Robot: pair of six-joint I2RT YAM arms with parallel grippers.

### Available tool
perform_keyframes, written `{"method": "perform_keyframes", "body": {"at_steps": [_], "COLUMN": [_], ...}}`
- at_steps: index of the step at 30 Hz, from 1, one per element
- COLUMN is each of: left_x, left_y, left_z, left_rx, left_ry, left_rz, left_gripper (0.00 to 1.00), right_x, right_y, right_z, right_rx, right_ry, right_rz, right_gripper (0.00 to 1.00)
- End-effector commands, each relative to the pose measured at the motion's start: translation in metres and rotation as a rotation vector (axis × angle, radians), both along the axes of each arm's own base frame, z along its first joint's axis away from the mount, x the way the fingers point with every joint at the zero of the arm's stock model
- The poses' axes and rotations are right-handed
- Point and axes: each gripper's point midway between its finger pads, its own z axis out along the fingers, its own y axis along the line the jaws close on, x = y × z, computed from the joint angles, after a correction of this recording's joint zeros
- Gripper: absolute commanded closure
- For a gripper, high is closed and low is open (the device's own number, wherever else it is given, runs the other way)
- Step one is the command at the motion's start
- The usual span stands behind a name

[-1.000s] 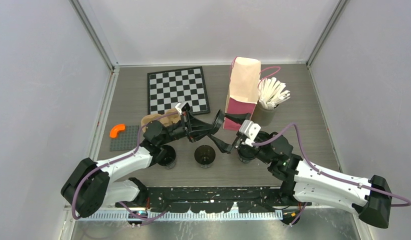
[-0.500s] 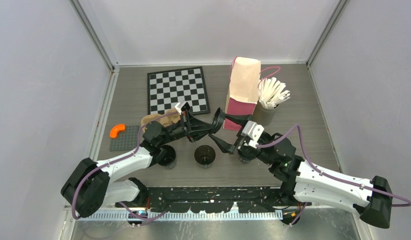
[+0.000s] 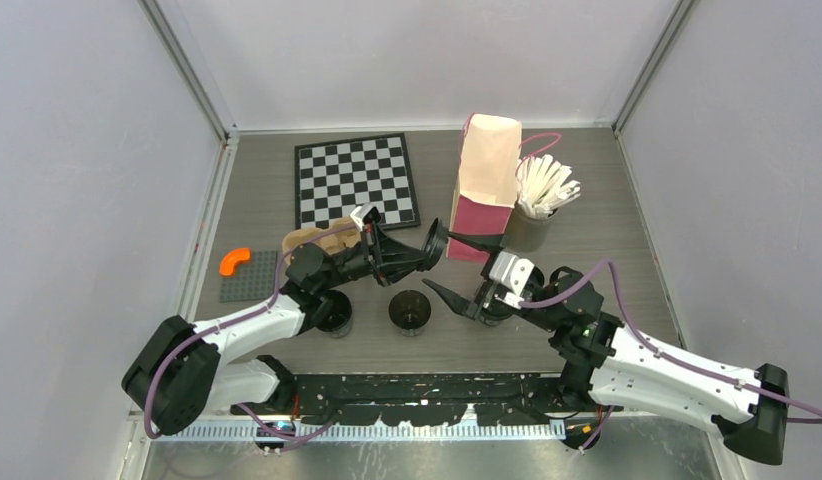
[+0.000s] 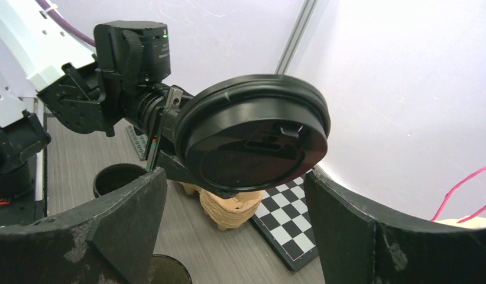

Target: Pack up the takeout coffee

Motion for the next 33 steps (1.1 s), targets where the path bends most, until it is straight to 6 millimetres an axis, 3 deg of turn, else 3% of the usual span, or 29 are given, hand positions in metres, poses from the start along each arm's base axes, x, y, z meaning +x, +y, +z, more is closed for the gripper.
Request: {"method": "perform_keyframes", "body": {"at_steps": [1,14,33], "left_x": [-0.012,-0.015,-0.017], "left_y": [0.002,-0.001,-0.003], "left_z": [0.016,0.016,0.011], "left_rx": [-0.035,-0.028,-0.012], "left_ry": [-0.064,-0.071,-0.07], "left_rz": [-0.046,-0.046,-0.058], "left_gripper": [0.92,0.92,0.92], "right_x": [-0.012,-0.001,-0.001], "right_y": [-0.01,0.004,-0.01], "right_z": [0.032,0.033,0.027], "right_rx": [0.013,0.02,-0.074], "right_ry": [-0.075,-0.059,-0.099], "right_rz": [0.023,0.007,-0.033], "right_gripper": [0.1,0.07,0.04]}}
